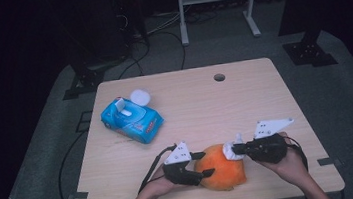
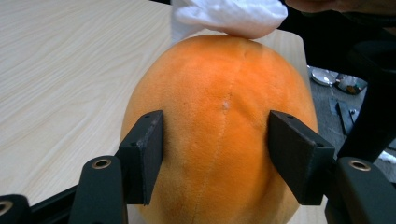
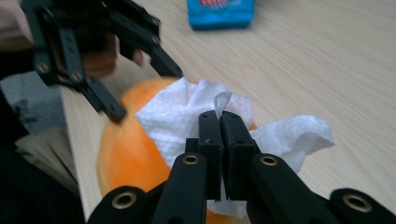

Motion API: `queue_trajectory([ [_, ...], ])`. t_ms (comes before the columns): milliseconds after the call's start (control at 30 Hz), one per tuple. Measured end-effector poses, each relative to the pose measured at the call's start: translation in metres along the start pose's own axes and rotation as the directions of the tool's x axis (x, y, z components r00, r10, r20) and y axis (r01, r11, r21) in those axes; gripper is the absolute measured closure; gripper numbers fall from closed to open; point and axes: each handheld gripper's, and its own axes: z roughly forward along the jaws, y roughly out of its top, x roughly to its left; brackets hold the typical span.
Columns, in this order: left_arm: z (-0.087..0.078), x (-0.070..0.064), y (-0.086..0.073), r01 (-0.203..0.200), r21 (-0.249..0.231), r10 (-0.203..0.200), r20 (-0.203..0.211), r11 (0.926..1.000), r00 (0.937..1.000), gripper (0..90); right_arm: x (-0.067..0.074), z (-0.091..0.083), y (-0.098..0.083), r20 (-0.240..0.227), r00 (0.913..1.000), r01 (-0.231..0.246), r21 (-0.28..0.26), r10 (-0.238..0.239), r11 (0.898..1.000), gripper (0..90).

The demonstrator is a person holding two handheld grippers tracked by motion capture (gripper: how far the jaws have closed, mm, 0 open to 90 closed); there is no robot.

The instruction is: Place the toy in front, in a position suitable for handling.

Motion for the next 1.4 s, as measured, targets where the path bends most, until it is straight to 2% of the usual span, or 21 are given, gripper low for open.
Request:
queue_trajectory([
  [67, 0.000, 0.000, 0.001, 0.000, 0.003, 0.000, 0.003, 1.0000, 1.0000, 36.0, 0.004, 0.003, 0.004, -0.004, 0.9998, 0.017, -0.002, -0.017, 1.000, 86.7],
  [133, -0.003, 0.002, 0.003, 0.010, -0.001, -0.010, 0.020, 1.0000, 0.9998, 31.1, 0.007, 0.008, 0.004, -0.006, 0.9994, 0.033, 0.017, -0.033, 0.999, 86.8],
  [200, -0.004, 0.004, 0.007, 0.042, -0.002, -0.042, 0.002, 0.9991, 0.9991, 18.6, 0.011, 0.012, 0.002, -0.005, 0.9989, 0.047, 0.043, -0.047, 0.998, 86.8],
  [267, -0.003, 0.008, 0.008, 0.084, -0.009, -0.084, 0.003, 0.9965, 0.9965, 12.8, 0.012, 0.012, 0.001, -0.020, 0.9985, 0.052, 0.049, -0.051, 0.997, 86.9],
  [300, -0.001, 0.009, 0.008, 0.089, 0.000, -0.089, 0.000, 0.9961, 0.9961, 10.6, 0.013, 0.012, 0.000, -0.022, 0.9982, 0.057, 0.053, -0.056, 0.997, 86.8],
  [400, 0.010, 0.007, 0.003, 0.096, 0.024, -0.096, 0.029, 0.9951, 0.9949, 10.2, 0.015, 0.013, 0.001, -0.024, 0.9977, 0.064, 0.056, -0.063, 0.996, 86.7],
  [533, 0.016, 0.004, 0.001, 0.098, 0.017, -0.098, 0.016, 0.9951, 0.9951, 12.6, 0.014, 0.014, -0.001, -0.008, 0.9982, 0.059, 0.056, -0.059, 0.997, 86.7],
  [600, 0.013, 0.003, 0.002, 0.079, 0.010, -0.079, 0.000, 0.9969, 0.9969, 25.4, 0.012, 0.013, -0.001, -0.001, 0.9989, 0.047, 0.053, -0.047, 0.998, 86.7],
  [667, 0.010, 0.000, 0.005, 0.043, -0.003, -0.043, -0.019, 0.9991, 0.9989, 38.8, 0.010, 0.010, 0.000, 0.005, 0.9991, 0.042, 0.039, -0.042, 0.998, 86.9],
  [733, 0.007, -0.004, 0.012, -0.019, -0.024, 0.018, -0.037, 0.9995, 0.9992, 42.0, 0.009, 0.007, 0.002, 0.015, 0.9993, 0.034, 0.004, -0.035, 0.999, 87.3],
  [767, 0.005, -0.007, 0.016, -0.057, -0.037, 0.055, -0.061, 0.9977, 0.9966, 42.3, 0.010, 0.005, 0.004, 0.025, 0.9991, 0.034, -0.018, -0.034, 0.999, 87.4],
  [833, 0.001, -0.012, 0.024, -0.134, -0.033, 0.129, -0.114, 0.9905, 0.9850, 43.1, 0.014, 0.003, 0.009, 0.049, 0.9976, 0.052, -0.048, -0.049, 0.997, 87.6],
  [900, -0.003, -0.010, 0.026, -0.153, -0.037, 0.147, -0.147, 0.9875, 0.9783, 43.1, 0.019, 0.005, 0.015, 0.049, 0.9970, 0.063, -0.074, -0.060, 0.995, 87.6],
  [967, -0.005, -0.004, 0.021, -0.161, -0.016, 0.156, -0.168, 0.9868, 0.9733, 42.8, 0.022, 0.011, 0.018, 0.055, 0.9960, 0.074, -0.071, -0.070, 0.995, 87.6],
  [1000, -0.006, -0.001, 0.017, -0.148, -0.005, 0.145, -0.177, 0.9889, 0.9734, 42.4, 0.022, 0.015, 0.018, 0.045, 0.9965, 0.073, -0.062, -0.070, 0.995, 87.6],
  [1067, -0.011, 0.007, 0.008, -0.108, -0.007, 0.106, -0.152, 0.9942, 0.9828, 41.4, 0.021, 0.025, 0.015, 0.042, 0.9965, 0.073, -0.024, -0.072, 0.997, 87.5],
  [1100, -0.013, 0.010, 0.005, -0.098, 0.001, 0.097, -0.145, 0.9952, 0.9847, 40.9, 0.020, 0.029, 0.011, 0.036, 0.9967, 0.073, -0.008, -0.072, 0.997, 87.5],
  [1200, -0.018, 0.015, -0.002, -0.057, -0.007, 0.055, -0.126, 0.9984, 0.9905, 40.0, 0.016, 0.030, 0.005, 0.037, 0.9972, 0.064, 0.018, -0.064, 0.998, 87.5],
  [1267, -0.020, 0.016, -0.003, -0.046, -0.003, 0.045, -0.106, 0.9990, 0.9933, 38.8, 0.012, 0.027, 0.001, 0.046, 0.9978, 0.048, 0.028, -0.049, 0.998, 87.5],
  [1333, -0.020, 0.016, -0.002, -0.027, -0.009, 0.026, -0.087, 0.9996, 0.9959, 34.5, 0.010, 0.026, -0.003, 0.036, 0.9988, 0.032, 0.037, -0.033, 0.999, 87.4],
  [1400, -0.020, 0.017, 0.003, 0.008, -0.039, -0.011, -0.080, 0.9992, 0.9967, 23.6, 0.012, 0.027, -0.004, 0.029, 0.9990, 0.033, 0.041, -0.034, 0.999, 87.4],
])
